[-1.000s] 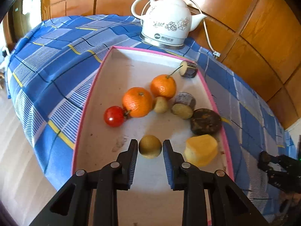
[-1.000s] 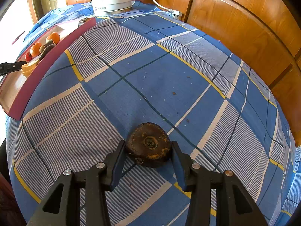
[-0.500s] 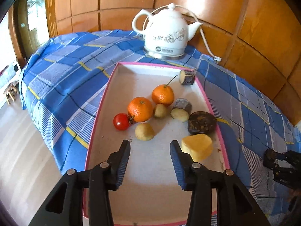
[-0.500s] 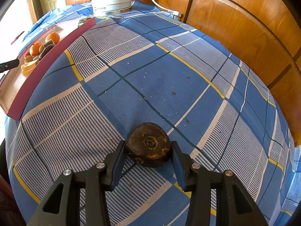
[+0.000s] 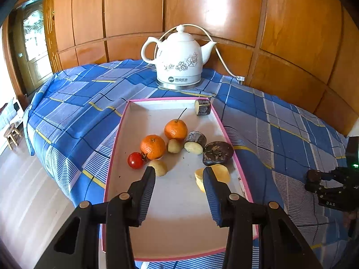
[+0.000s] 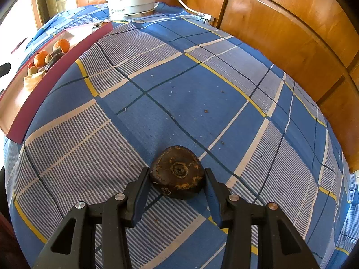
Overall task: Organize fruits
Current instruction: 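Carry the dark round chunk into the tray and open the right tool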
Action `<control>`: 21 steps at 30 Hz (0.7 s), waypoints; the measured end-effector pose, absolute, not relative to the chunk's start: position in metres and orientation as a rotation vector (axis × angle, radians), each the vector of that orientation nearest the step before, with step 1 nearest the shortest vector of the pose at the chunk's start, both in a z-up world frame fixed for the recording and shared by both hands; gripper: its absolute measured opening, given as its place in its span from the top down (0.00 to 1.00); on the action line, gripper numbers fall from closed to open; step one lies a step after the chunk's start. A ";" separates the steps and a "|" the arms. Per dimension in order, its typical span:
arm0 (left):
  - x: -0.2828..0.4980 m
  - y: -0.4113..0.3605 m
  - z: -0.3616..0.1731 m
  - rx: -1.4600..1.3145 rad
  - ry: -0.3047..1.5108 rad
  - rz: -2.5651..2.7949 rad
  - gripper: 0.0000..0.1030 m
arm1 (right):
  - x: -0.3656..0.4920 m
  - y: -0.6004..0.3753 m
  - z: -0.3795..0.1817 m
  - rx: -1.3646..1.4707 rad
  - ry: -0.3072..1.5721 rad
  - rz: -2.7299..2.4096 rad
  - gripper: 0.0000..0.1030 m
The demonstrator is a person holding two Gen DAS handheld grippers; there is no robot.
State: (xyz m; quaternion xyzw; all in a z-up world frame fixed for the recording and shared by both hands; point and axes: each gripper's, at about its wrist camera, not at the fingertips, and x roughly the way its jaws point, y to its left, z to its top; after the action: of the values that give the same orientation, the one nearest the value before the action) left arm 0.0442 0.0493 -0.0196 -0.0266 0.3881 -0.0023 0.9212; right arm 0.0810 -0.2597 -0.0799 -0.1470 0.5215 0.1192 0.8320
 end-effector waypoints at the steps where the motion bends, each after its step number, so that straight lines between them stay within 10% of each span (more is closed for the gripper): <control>1: 0.043 0.049 -0.020 -0.056 0.798 -0.008 0.56 | 0.081 -0.260 -0.080 -0.310 1.105 0.254 0.54; 21: 0.034 0.071 -0.023 -0.116 0.794 -0.004 0.56 | 0.077 -0.239 -0.064 -0.303 1.104 0.204 0.55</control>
State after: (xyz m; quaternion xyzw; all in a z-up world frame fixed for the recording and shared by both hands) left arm 0.0345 0.0706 -0.0228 -0.0563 0.3865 -0.0021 0.9206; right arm 0.0768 -0.2391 -0.0638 -0.1431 0.5214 0.0964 0.8357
